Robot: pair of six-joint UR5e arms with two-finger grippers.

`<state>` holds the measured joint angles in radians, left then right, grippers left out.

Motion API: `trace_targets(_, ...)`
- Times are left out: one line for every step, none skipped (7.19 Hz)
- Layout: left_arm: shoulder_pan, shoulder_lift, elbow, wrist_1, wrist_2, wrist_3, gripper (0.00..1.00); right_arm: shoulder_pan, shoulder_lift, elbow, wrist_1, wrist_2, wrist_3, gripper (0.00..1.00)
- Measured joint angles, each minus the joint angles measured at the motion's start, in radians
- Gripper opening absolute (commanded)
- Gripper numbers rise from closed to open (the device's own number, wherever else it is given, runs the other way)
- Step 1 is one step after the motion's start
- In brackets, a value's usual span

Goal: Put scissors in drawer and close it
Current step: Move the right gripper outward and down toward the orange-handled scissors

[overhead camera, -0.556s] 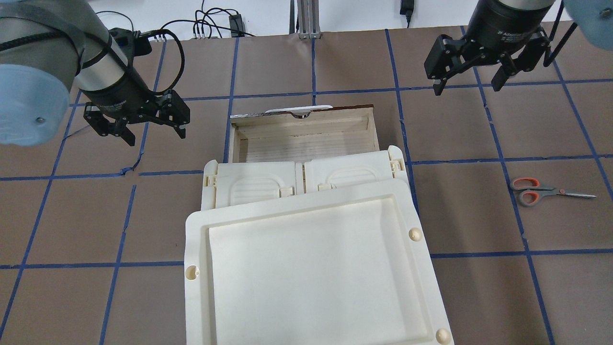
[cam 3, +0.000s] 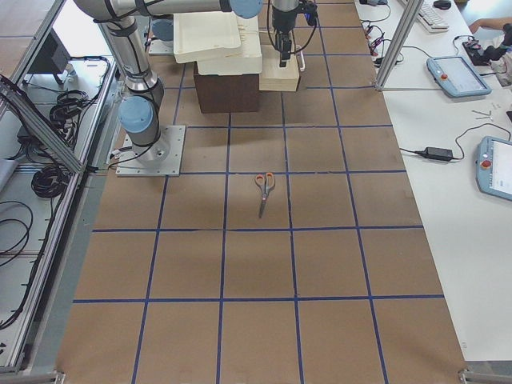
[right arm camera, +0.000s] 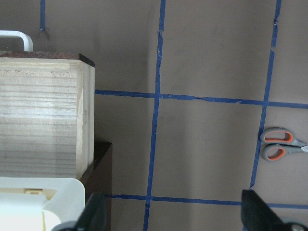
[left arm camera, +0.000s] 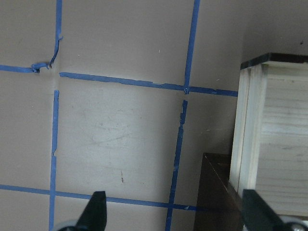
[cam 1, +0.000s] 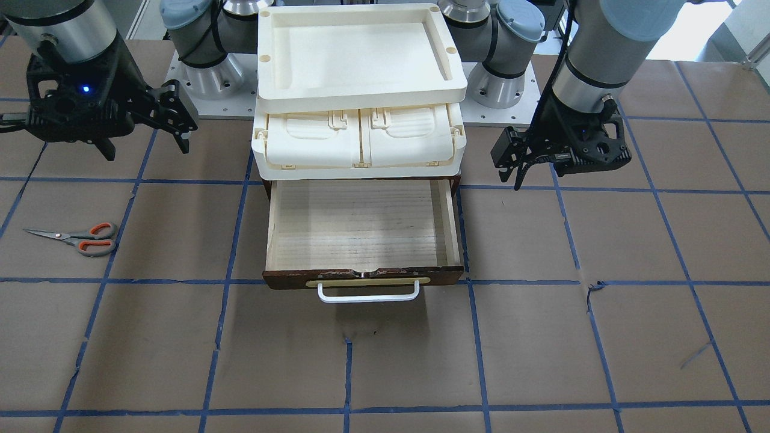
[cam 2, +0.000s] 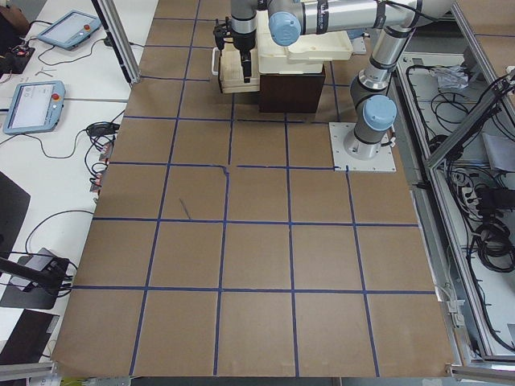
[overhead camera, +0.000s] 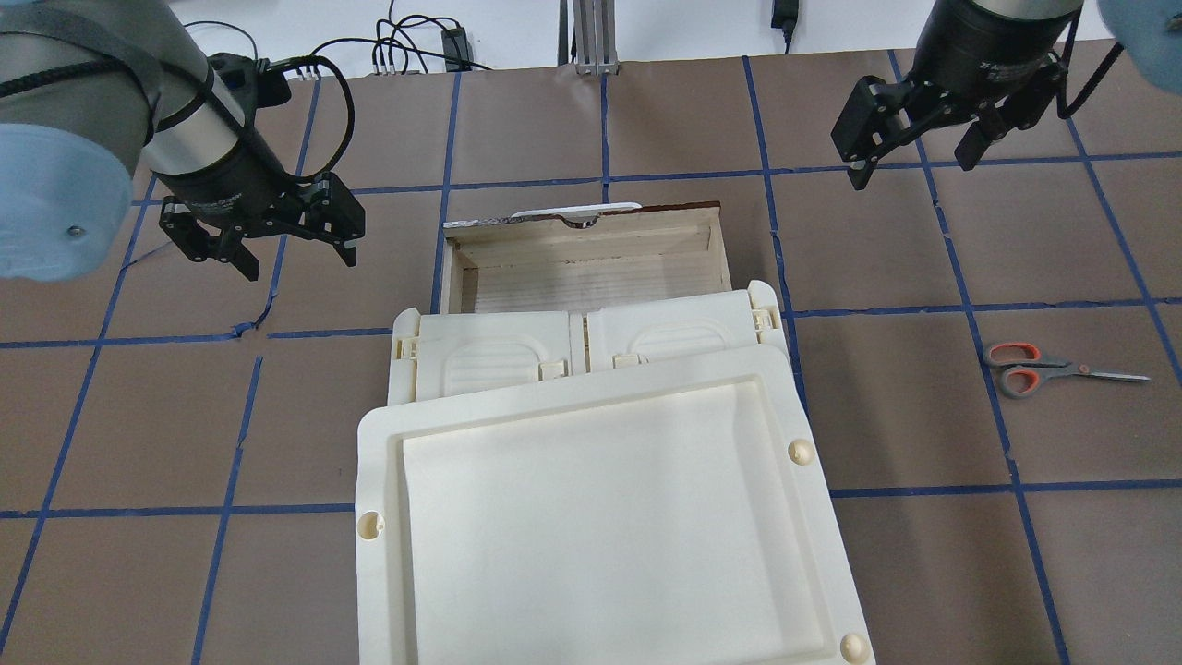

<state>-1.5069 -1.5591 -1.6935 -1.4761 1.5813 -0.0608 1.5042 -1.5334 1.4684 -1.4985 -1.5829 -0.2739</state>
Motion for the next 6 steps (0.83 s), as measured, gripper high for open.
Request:
trace_targets(0.0, 0.0, 0.0, 0.0, 0.0, 0.0, 1.0, -0.063, 0.006, 0.015, -0.001, 0.001, -0.113, 0.99)
trace_targets(0.0, 0.0, 0.0, 0.0, 0.0, 0.0, 1.0, -0.13, 0.019, 0.04, -0.013, 0.002, -0.238, 0.99)
trace_targets(0.0, 0.0, 0.0, 0.0, 0.0, 0.0, 1.0, -0.194, 0.035, 0.063, -0.038, 0.002, -0.388, 0.99)
trace_targets(0.0, 0.0, 0.0, 0.0, 0.0, 0.0, 1.0, -0.256, 0.051, 0.082, -0.066, 0.002, -0.541, 0.99)
trace_targets(0.0, 0.001, 0.0, 0.0, 0.0, 0.0, 1.0, -0.311, 0.073, 0.1, -0.103, 0.002, -0.697, 0.99)
trace_targets(0.0, 0.0, 0.0, 0.0, 0.0, 0.001, 1.0, -0.359, 0.101, 0.119, -0.153, 0.003, -0.848, 0.98)
